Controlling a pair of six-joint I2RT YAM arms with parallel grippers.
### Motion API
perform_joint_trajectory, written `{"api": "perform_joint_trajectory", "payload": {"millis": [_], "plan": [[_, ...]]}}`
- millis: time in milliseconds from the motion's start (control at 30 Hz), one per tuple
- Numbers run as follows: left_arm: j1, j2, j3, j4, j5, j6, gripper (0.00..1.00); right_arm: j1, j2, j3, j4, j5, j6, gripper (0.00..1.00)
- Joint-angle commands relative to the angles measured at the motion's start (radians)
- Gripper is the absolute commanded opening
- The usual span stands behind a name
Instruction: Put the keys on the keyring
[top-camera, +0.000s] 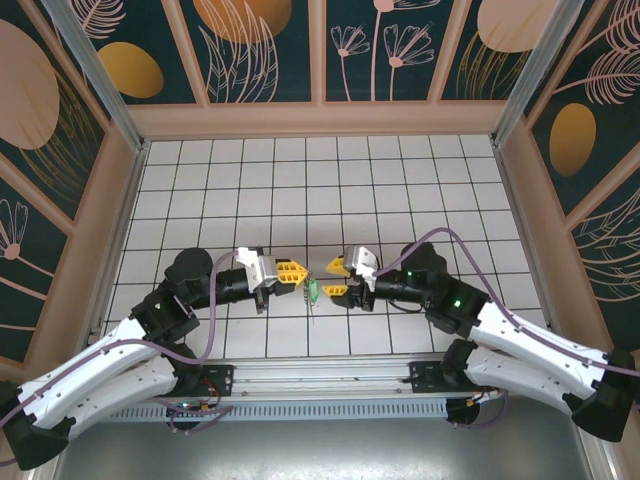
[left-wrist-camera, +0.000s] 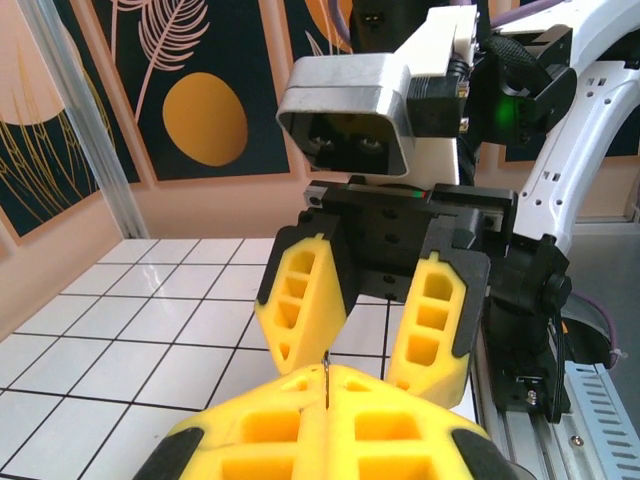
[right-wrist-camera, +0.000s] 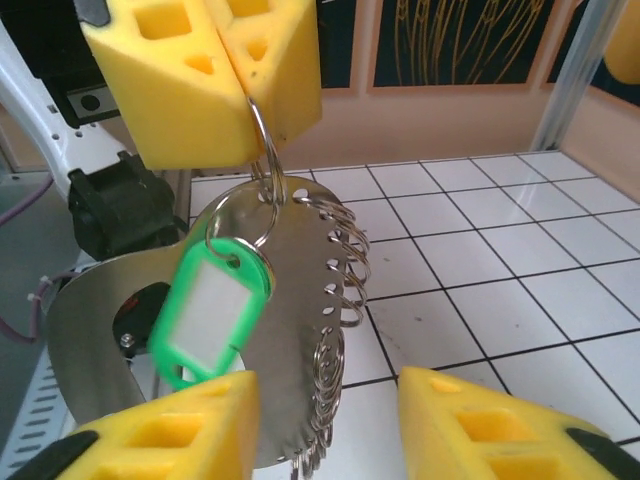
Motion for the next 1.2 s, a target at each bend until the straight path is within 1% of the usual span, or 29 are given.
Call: {"api": "perform_joint_trajectory", "payload": {"millis": [0,133,267,467,767,967,1167], "plan": [[-0.001,-0.01,0.027,0.034,0.004,0.017,0.0,-0.004,-0.043,-0.003,0.051,0.032,0.035,0.43],[-0.001,-0.011,0.024,0.032,0.01,0.017,0.0,-0.003,-0.058,0.019,0.078,0.006,0.027,0.43],[-0.001,-0.007,0.016,0.04,0.025,0.008,0.0,-0.004,-0.034,0.047,0.126,-0.025,0.006,0.41],[-0.001,-0.003,0.016,0.047,0.039,0.005,0.0,-0.004,0.033,0.063,0.159,-0.103,0.004,0.32],[-0.001,-0.001,0.012,0.048,0.04,0.0,0.0,-0.003,0.057,0.06,0.206,-0.146,0.011,0.19],[-0.001,0.004,0.011,0.049,0.038,-0.001,0.0,-0.004,0.084,0.059,0.233,-0.189,0.026,0.19],[0.0,0.002,0.011,0.049,0.04,-0.001,0.0,-0.004,0.1,0.06,0.242,-0.189,0.027,0.19]]}}
